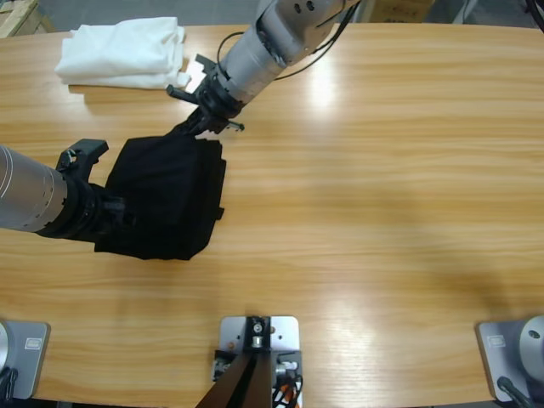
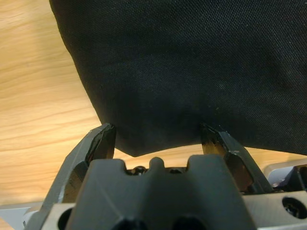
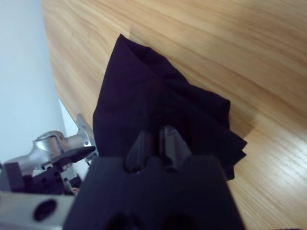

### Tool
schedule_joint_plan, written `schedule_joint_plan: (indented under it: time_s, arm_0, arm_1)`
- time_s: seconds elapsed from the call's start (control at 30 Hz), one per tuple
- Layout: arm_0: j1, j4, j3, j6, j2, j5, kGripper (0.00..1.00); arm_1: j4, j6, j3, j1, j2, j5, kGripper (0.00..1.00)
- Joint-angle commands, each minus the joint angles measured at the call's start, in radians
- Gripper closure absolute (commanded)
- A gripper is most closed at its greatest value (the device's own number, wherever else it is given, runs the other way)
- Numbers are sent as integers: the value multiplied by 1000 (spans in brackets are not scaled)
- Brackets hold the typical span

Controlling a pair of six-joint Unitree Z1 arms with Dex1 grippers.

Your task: Fold clothes

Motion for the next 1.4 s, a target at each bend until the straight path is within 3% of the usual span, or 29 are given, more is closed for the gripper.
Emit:
schedule_joint_plan:
  time_s: [0.03, 0.1, 0.13, 0.7, 0.83, 0.93, 1.03, 1.23, 1.4]
  arm_0:
    - [-8, -64, 61, -4, 54, -49, 426]
    - [-8, -89, 71, -3, 67, -74, 613]
    - [-8, -103, 77, 0, 72, -88, 636]
    - [-26, -227, 159, 0, 182, -181, 639]
    - [-26, -163, 119, -4, -1, -171, 635]
    - [-14, -102, 20, -5, -164, -148, 635]
    - [7, -62, -127, -15, -210, -127, 635]
    - [30, -59, -221, -20, 8, -94, 644]
    - [31, -59, -203, -16, 138, -93, 878]
  arm_1:
    - [30, -31, -5, 12, 36, -6, 1000]
    - [35, -34, -3, 12, 17, -35, 1000]
    - [37, -38, 0, 12, 10, -41, 1000]
    - [138, -83, 42, 11, -47, -186, 1000]
    - [138, -92, 59, 11, -54, -192, 1000]
    - [138, -94, 61, 11, -61, -196, 1000]
    - [138, -94, 67, 11, -66, -196, 1000]
    - [138, -94, 72, 11, -67, -194, 1000]
    - [137, -96, 81, 11, -71, -194, 1000]
